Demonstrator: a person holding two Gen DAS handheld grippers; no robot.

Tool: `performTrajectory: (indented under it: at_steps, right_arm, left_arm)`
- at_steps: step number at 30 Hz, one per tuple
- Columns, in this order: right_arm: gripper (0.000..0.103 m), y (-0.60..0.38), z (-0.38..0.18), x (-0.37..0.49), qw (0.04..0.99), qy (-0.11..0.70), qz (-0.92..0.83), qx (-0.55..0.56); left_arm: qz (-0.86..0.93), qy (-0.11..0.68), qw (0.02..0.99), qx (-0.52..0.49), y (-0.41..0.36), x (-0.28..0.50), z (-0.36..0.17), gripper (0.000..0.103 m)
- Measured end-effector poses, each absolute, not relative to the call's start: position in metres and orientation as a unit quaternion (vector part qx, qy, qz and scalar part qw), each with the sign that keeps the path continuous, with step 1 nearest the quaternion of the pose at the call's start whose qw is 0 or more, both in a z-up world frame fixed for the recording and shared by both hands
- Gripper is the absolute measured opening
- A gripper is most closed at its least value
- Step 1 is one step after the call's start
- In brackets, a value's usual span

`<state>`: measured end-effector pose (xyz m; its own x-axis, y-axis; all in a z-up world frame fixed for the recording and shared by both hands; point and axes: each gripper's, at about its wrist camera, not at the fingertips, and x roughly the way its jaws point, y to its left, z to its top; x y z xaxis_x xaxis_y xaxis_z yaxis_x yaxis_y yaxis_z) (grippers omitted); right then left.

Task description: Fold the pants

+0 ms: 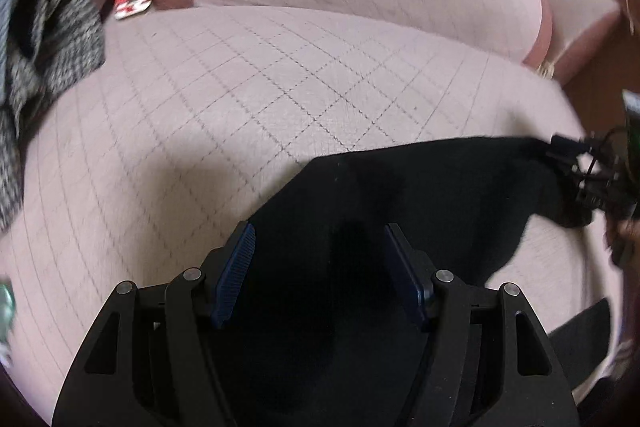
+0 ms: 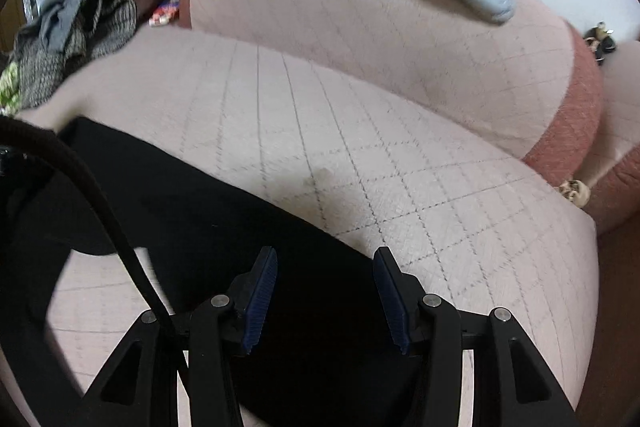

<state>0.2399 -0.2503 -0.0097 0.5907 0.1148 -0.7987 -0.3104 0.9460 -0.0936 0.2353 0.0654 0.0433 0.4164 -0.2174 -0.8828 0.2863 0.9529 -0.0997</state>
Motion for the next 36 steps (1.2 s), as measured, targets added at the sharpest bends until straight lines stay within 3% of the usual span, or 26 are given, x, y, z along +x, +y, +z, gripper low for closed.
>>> performTrajectory:
  at_steps: [3, 4, 5, 6, 7, 8, 13, 21, 24, 29, 33, 34, 35, 36]
  right_arm:
    - [0.045, -0.255, -0.01, 0.245, 0.892, 0.418, 0.134, -0.109]
    - [0.031, -0.254, -0.01, 0.246, 0.891, 0.421, 0.137, -0.101]
    - [0.017, -0.254, -0.009, 0.247, 0.891, 0.422, 0.139, -0.09]
    - [0.012, -0.251, -0.008, 0.244, 0.894, 0.418, 0.134, -0.096]
    - [0.006, -0.247, -0.005, 0.24, 0.895, 0.413, 0.129, -0.108]
    - [0.005, -0.244, -0.001, 0.233, 0.897, 0.405, 0.125, -0.122]
    - [0.004, -0.249, 0.044, 0.172, 0.922, 0.348, 0.12, -0.118]
    - [0.0, -0.255, 0.103, -0.009, 0.95, 0.271, 0.116, -0.105]
    - [0.0, -0.26, 0.084, -0.06, 0.943, 0.302, 0.11, -0.085]
    - [0.0, -0.259, 0.008, -0.088, 0.898, 0.424, 0.081, -0.088]
    - [0.004, -0.224, 0.023, -0.093, 0.908, 0.39, 0.15, -0.036]
    - [0.011, -0.206, 0.03, -0.091, 0.911, 0.374, 0.169, -0.038]
    - [0.026, -0.189, 0.035, -0.087, 0.912, 0.362, 0.187, -0.038]
    - [0.036, -0.171, 0.038, -0.081, 0.912, 0.352, 0.21, -0.028]
  left_arm:
    - [-0.149, 0.514, 0.842, 0.061, 0.055, 0.241, 0.035, 0.066]
    - [-0.149, 0.514, 0.841, 0.077, 0.051, 0.243, 0.031, 0.064]
    - [-0.148, 0.511, 0.842, 0.088, 0.047, 0.243, 0.03, 0.054]
    - [-0.151, 0.502, 0.845, 0.102, 0.045, 0.241, 0.031, 0.044]
    - [-0.152, 0.498, 0.847, 0.108, 0.045, 0.24, 0.034, 0.021]
    - [-0.153, 0.498, 0.847, 0.105, 0.049, 0.239, 0.036, 0.014]
    - [-0.203, 0.479, 0.853, 0.022, 0.087, 0.213, 0.071, 0.009]
    - [-0.258, 0.428, 0.866, 0.021, 0.113, 0.102, 0.127, 0.006]
    - [-0.267, 0.45, 0.852, 0.022, 0.122, 0.063, 0.112, 0.006]
    - [-0.233, 0.506, 0.831, 0.008, 0.134, 0.037, 0.068, 0.006]
    - [-0.204, 0.52, 0.828, -0.06, 0.164, 0.026, 0.066, 0.007]
    - [-0.194, 0.514, 0.832, -0.072, 0.173, 0.024, 0.068, 0.007]
    - [-0.178, 0.505, 0.84, -0.085, 0.184, 0.023, 0.071, 0.007]
    - [-0.163, 0.498, 0.846, -0.095, 0.192, 0.023, 0.074, 0.01]
